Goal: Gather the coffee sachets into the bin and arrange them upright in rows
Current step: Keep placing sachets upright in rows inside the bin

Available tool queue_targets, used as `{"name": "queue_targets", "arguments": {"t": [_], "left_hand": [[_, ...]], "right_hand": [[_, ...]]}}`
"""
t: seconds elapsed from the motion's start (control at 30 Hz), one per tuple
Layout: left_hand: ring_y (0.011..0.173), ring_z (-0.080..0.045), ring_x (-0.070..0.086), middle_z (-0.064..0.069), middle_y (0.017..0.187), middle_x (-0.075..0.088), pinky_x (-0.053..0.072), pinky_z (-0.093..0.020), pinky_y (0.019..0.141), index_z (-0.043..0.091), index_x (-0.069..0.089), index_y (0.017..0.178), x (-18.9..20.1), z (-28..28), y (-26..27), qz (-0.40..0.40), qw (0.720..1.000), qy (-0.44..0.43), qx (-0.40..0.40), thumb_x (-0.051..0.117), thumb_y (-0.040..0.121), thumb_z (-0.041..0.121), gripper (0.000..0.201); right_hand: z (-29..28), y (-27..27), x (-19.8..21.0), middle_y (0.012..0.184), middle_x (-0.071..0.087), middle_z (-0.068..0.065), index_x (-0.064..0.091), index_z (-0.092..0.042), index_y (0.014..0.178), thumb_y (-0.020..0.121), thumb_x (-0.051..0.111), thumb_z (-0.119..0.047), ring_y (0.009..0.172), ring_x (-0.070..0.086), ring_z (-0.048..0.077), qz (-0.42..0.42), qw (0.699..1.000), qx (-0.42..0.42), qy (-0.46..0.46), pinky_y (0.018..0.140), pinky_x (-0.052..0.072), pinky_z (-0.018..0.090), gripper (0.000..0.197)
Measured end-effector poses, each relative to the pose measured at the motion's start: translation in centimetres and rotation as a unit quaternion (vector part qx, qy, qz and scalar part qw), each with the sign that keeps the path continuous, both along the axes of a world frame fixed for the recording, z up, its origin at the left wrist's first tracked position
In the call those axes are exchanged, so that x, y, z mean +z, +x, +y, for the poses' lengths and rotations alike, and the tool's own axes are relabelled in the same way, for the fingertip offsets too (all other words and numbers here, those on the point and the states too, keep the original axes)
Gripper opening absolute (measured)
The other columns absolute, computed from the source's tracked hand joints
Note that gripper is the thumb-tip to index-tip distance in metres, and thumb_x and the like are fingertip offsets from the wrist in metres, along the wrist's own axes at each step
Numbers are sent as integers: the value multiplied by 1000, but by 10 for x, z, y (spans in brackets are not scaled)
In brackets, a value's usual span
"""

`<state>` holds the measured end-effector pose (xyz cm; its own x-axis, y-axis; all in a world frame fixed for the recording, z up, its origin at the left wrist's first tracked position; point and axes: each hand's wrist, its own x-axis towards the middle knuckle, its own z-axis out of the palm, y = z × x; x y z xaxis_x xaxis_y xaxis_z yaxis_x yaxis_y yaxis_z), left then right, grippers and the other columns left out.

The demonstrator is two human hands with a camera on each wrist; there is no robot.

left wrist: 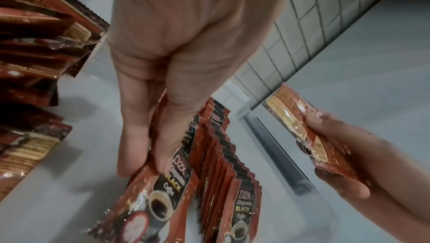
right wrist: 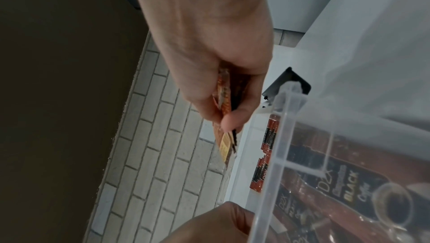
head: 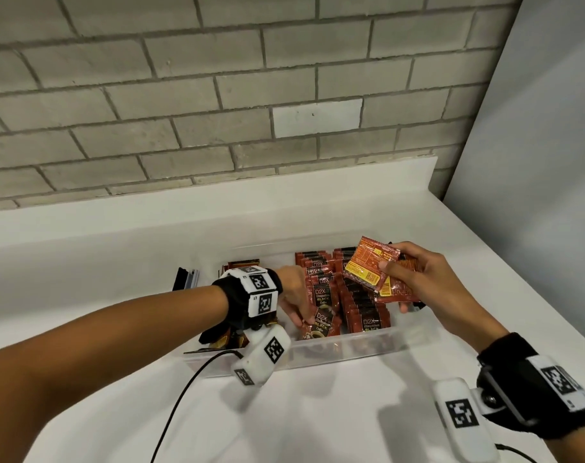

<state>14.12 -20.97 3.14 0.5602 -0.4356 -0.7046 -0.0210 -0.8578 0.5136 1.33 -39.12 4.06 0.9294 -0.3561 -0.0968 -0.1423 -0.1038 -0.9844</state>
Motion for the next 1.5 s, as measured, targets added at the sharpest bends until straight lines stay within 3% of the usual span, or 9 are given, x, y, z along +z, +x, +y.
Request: {"name": "queue_targets", "arguments": {"t": [0.13, 0.27, 0.37, 0.53, 0.73, 1.1, 1.2, 1.3, 1.5], "left_hand": [[48, -16, 65, -16, 70, 70, 57, -21, 52, -4, 67, 78, -5, -4, 0, 10, 999, 34, -8, 78, 75, 2, 13], [48, -16, 66, -21, 83, 71, 53, -20, 47, -9, 68, 93, -3, -4, -3, 14, 999, 33, -6, 76, 79, 7, 23], [45, -12, 64, -15, 73, 68, 51, -17, 44, -7, 66, 89, 4, -1, -4, 3, 999, 26, -19, 72, 83, 13, 21], [53, -10, 64, -5, 69, 67, 57, -19, 59, 0, 67, 90, 18, 12, 7, -92, 989, -116, 20, 60, 92, 25, 26], [88, -11, 65, 0, 97, 71, 52, -19, 78, 13, 69, 108, 32, 13, -7, -309, 912, -258, -75, 60, 92, 33, 27], [98, -11, 68, -8, 118, 68, 54, -19, 81, 5, 63, 123, 35, 10, -17, -18, 930, -365, 36, 62, 91, 26, 39], [96, -18, 69, -17, 114, 68, 55, -27, 89, -2, 62, 120, 32, 11, -12, 5, 922, -377, 85, 57, 94, 16, 32], [79, -15, 69, -15, 101, 69, 59, -24, 74, -7, 60, 118, 28, 10, -7, 7, 916, -374, 145, 55, 94, 6, 28], [72, -13, 64, -11, 95, 70, 59, -21, 63, 4, 69, 94, 19, 13, 6, 2, 964, -226, 139, 69, 84, 6, 11]], "right_hand": [[3, 0, -1, 89, 71, 6, 63, -24, 111, 90, 66, -18, 57, 69, 17, 5, 1000, 4, 3, 39, 48, 25, 22], [6, 1, -3, 92, 71, 7, 64, -23, 111, 89, 67, -18, 58, 69, 16, 7, 1000, 9, 14, 38, 46, 24, 23], [7, 0, -4, 94, 71, 7, 65, -23, 111, 88, 67, -17, 59, 70, 16, 11, 1000, 11, 24, 38, 46, 24, 24], [9, 1, -4, 93, 72, 7, 66, -20, 110, 87, 68, -16, 59, 69, 15, 23, 999, 26, 33, 38, 46, 25, 24], [21, 7, -2, 88, 72, 8, 66, -18, 106, 86, 70, -17, 59, 68, 14, 28, 998, 45, 27, 35, 42, 23, 21], [35, 11, 6, 93, 70, 5, 69, -21, 107, 84, 70, -22, 72, 70, 19, -8, 996, 86, 28, 39, 45, 24, 23], [34, 11, 7, 92, 70, 4, 68, -21, 107, 86, 68, -21, 68, 69, 19, 0, 996, 83, 29, 39, 46, 25, 22], [30, 10, 5, 95, 70, 4, 68, -19, 108, 88, 66, -20, 67, 69, 18, 3, 997, 71, 42, 39, 47, 26, 20], [17, 6, -2, 111, 66, 12, 67, -17, 113, 99, 49, -14, 74, 65, 22, 26, 993, 37, 112, 45, 49, 26, 23]]}}
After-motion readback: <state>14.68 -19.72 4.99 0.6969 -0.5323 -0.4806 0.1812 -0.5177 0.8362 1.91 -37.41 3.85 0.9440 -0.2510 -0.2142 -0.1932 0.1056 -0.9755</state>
